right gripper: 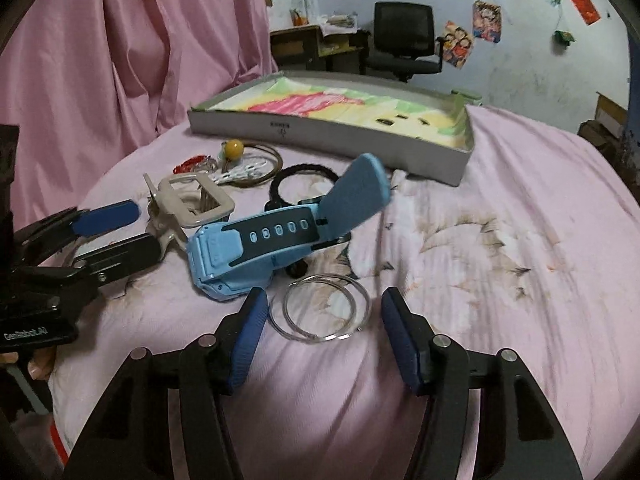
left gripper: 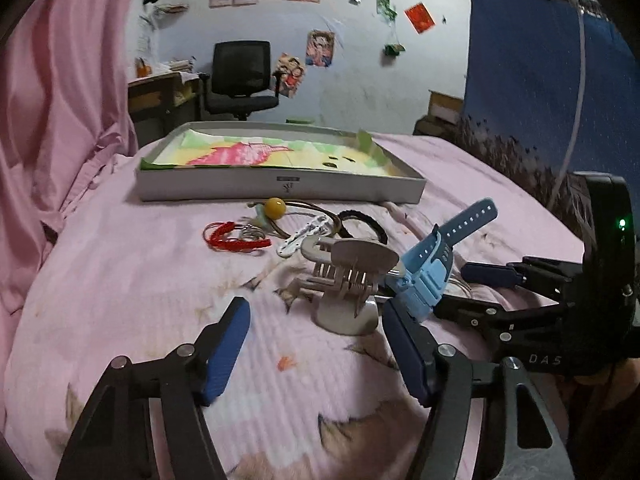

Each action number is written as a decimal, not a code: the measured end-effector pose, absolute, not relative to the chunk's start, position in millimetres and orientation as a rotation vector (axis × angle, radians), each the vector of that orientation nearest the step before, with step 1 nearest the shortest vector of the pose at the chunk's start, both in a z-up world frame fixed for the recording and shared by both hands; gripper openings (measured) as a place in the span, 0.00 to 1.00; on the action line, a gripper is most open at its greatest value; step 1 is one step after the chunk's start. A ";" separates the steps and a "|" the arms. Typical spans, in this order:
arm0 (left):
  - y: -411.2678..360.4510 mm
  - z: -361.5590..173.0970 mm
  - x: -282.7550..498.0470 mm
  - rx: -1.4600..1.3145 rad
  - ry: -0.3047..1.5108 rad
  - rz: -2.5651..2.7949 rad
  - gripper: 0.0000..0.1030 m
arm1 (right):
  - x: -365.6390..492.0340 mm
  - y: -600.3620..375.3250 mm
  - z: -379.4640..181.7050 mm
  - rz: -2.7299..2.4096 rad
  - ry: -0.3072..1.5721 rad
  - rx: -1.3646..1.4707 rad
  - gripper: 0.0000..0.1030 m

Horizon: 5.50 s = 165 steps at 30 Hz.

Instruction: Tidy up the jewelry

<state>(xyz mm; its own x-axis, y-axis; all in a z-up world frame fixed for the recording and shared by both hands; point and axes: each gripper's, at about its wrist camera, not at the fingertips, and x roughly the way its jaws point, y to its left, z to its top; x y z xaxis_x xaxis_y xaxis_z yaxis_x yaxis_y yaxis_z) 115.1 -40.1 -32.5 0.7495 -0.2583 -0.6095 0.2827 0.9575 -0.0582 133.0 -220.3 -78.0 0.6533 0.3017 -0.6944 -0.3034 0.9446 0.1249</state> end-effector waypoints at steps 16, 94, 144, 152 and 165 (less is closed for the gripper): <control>-52.5 -38.1 137.5 0.067 0.708 -0.365 0.50 | 150.5 -217.2 -90.4 0.371 0.850 0.034 0.42; -49.6 -3.4 48.8 0.040 0.380 -0.176 0.05 | 87.0 -231.8 -35.0 0.452 0.396 0.271 0.39; -70.1 -29.2 332.3 -0.053 0.914 -0.290 0.05 | 328.7 -247.6 -71.4 0.261 0.759 0.211 0.40; -60.0 -26.5 323.3 -0.107 0.886 -0.294 0.08 | 326.0 -248.1 -69.0 0.265 0.729 0.228 0.49; -40.8 -0.8 274.1 -0.183 0.682 -0.263 0.57 | 266.6 -259.6 -29.3 0.247 0.475 0.219 0.78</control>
<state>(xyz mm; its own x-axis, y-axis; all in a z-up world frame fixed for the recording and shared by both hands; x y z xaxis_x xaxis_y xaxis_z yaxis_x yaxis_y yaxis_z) 274.1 -40.8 -0.8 0.7453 -0.2980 -0.5964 0.1793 0.9512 -0.2513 266.6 -259.6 -29.3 0.8606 0.2842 -0.4225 -0.1832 0.9470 0.2639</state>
